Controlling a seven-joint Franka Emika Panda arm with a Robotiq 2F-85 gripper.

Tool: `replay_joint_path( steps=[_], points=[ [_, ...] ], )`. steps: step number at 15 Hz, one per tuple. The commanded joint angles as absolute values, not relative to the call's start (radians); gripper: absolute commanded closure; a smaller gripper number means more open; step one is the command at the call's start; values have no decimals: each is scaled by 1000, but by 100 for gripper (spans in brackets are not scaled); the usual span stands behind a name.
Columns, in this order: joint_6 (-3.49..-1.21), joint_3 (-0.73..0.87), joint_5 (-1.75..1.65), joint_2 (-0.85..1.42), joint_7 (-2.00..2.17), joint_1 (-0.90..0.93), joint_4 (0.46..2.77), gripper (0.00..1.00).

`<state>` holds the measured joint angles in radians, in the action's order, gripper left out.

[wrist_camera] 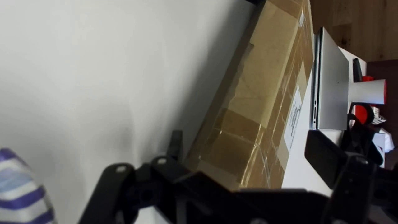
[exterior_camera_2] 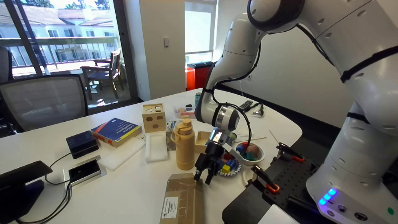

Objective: Open the brown box.

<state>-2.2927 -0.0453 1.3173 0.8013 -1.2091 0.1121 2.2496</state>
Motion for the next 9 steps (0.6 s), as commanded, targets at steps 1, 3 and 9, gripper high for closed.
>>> replay_joint_path(
  steps=[1, 3, 9],
  points=[
    [-2254, -62, 1271, 861, -1145, 104, 2177, 0],
    [-2235, -72, 1249, 881, -1138, 101, 2154, 0],
    [-2161, -97, 1238, 866, -1180, 79, 2160, 0]
  ],
)
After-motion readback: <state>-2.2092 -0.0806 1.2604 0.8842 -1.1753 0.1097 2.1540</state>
